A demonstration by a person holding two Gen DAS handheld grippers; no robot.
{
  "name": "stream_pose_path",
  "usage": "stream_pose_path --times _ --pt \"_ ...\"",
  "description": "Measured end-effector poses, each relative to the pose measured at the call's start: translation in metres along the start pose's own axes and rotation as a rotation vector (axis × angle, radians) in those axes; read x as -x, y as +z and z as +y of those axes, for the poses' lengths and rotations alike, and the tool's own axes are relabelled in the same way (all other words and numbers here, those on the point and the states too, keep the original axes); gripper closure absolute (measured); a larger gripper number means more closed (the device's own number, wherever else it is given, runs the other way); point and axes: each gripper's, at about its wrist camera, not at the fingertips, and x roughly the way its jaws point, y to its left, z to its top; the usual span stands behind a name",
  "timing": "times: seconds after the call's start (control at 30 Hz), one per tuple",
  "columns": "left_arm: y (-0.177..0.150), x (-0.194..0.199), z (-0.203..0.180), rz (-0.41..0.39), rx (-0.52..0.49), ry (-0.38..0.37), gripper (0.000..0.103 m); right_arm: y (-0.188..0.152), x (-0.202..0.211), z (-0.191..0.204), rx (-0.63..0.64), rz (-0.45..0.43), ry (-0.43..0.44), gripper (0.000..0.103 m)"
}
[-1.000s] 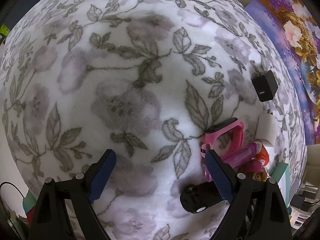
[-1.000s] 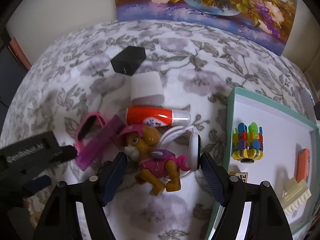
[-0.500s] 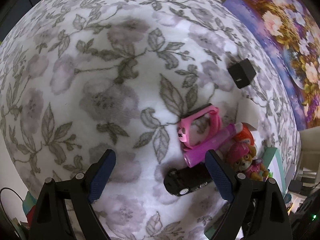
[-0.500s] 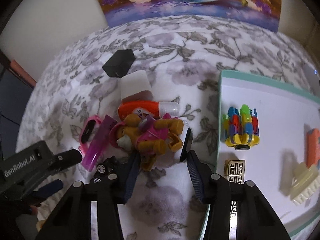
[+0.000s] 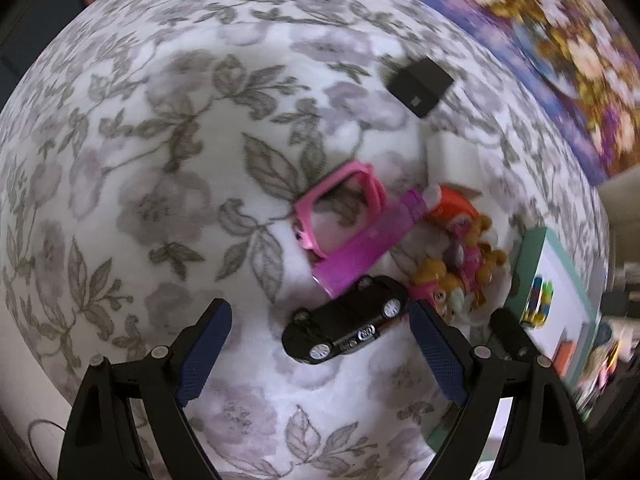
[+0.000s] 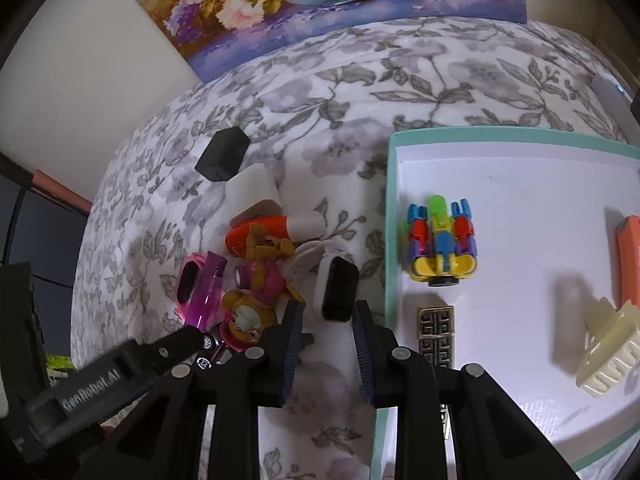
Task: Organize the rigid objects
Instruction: 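Grasp the black toy car with the left tool while the right tool grasps a white headband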
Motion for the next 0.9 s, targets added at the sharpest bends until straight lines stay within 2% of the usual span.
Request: stream_pose_path --times 0.1,0.17,0.3,0.47,0.5,0.53,0.57,0.77,0.9 --pt "-0.004 -0.01 -0.014 0.024 -0.044 0.011 0.014 0.001 0.004 -0.006 -0.02 -0.003 0.001 0.075" --pt "-0.007 -0.015 -0.02 0.035 -0.06 0.013 0.025 0.001 0.005 -0.008 -0.029 -0.003 0.009 0.075" --pt "-0.007 -0.026 -0.028 0.054 -0.067 -0.015 0.038 0.001 0.005 -0.009 -0.031 0.001 0.011 0.075" --pt "-0.011 -0.036 -0.032 0.04 -0.107 0.014 0.042 0.001 0.004 -0.009 -0.033 0.004 0.009 0.075" --pt "-0.011 -0.035 -0.033 0.037 -0.101 0.006 0.045 0.001 0.004 -0.009 -0.033 0.005 0.008 0.075" --pt "-0.011 -0.033 -0.032 0.032 -0.095 -0.008 0.063 0.001 0.004 -0.008 -0.034 0.005 0.007 0.075" --pt "-0.01 -0.029 -0.029 0.029 -0.089 -0.011 0.065 0.001 0.003 -0.008 -0.033 0.005 0.006 0.075" --pt "-0.001 -0.023 -0.015 0.012 -0.025 -0.074 0.068 0.003 0.001 -0.006 -0.034 0.001 0.009 0.075" --pt "0.004 -0.012 -0.007 -0.027 0.004 -0.103 0.069 0.005 -0.002 -0.006 -0.036 -0.001 0.003 0.074"
